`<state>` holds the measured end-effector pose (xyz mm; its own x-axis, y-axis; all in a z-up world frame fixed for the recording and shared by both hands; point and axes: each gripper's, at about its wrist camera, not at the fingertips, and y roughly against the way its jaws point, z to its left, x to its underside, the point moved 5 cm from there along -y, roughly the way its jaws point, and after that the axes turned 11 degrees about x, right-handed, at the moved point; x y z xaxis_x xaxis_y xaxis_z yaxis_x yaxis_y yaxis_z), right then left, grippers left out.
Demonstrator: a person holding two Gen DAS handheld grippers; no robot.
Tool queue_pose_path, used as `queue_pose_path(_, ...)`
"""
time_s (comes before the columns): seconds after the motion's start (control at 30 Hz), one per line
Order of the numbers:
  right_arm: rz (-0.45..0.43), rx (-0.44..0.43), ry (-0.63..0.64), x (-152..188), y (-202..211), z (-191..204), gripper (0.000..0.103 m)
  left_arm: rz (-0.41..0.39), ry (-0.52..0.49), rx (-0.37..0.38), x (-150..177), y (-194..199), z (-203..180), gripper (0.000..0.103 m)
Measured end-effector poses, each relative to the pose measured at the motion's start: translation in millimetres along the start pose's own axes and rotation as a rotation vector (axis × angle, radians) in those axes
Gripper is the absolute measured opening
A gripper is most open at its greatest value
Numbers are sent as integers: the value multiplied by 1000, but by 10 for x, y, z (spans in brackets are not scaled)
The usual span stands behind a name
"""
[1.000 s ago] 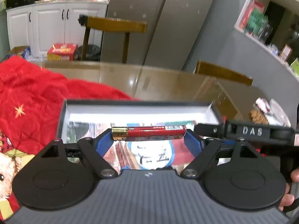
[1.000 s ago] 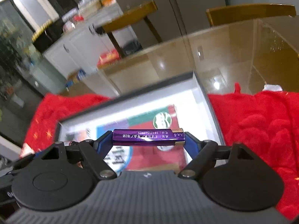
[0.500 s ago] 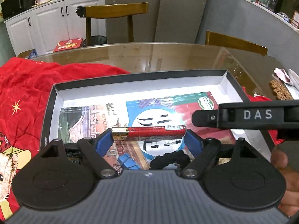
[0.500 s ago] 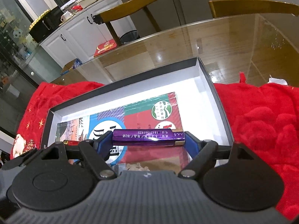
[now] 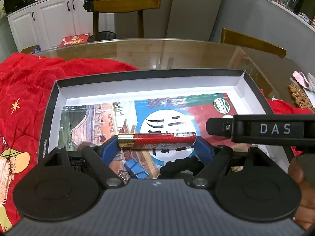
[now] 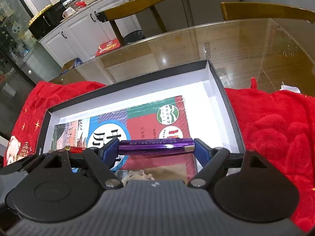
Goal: Organize objects
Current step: 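Lower both tubes into the box and open both grippers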
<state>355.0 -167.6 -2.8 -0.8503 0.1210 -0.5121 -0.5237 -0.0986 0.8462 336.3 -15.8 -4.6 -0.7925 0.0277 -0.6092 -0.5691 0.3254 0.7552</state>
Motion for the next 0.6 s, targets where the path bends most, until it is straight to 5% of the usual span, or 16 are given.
queue_pose_path(0.6,6,-19,-11,-6,21,-16,83,1,5,-16,1,-22,-16,86)
